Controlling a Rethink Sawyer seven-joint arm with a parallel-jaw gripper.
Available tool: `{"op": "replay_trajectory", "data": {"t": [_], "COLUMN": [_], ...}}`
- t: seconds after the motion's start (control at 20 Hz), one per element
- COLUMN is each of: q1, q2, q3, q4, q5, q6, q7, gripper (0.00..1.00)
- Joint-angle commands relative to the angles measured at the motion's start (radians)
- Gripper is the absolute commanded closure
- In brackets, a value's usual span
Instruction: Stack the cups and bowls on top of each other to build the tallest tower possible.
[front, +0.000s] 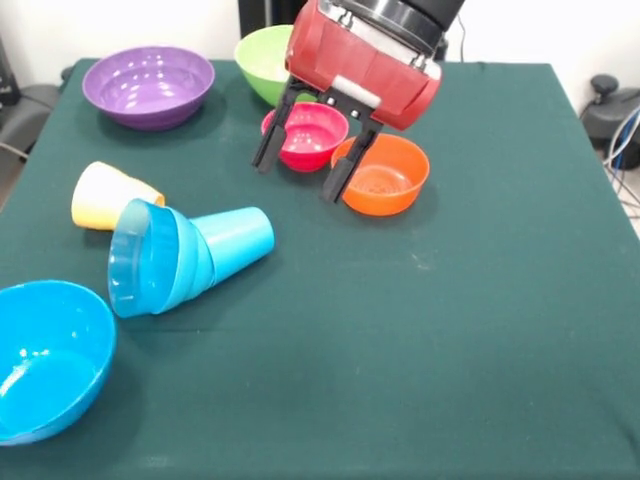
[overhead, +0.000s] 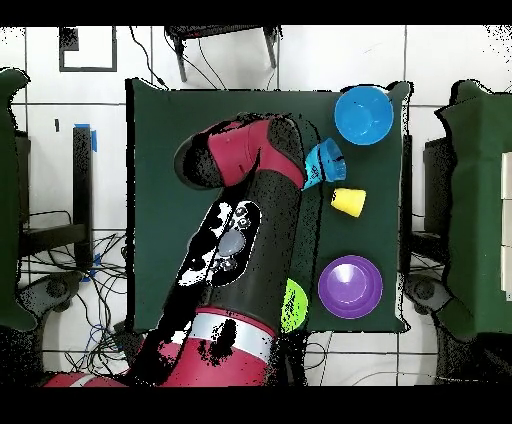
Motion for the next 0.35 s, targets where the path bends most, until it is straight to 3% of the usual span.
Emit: {"op": "replay_trajectory", "data": {"t": [0.05,0.35], "q1": [-0.032,-0.09], "q2": [0.021,-0.005], "q3": [0.125,0.172], "q4": [0.107,0.13], "q5": [-0.062,-0.069], "q6": [-0.062,-0.079], "q7": [-0.031,-0.086], "gripper": [0.0,0.0]}}
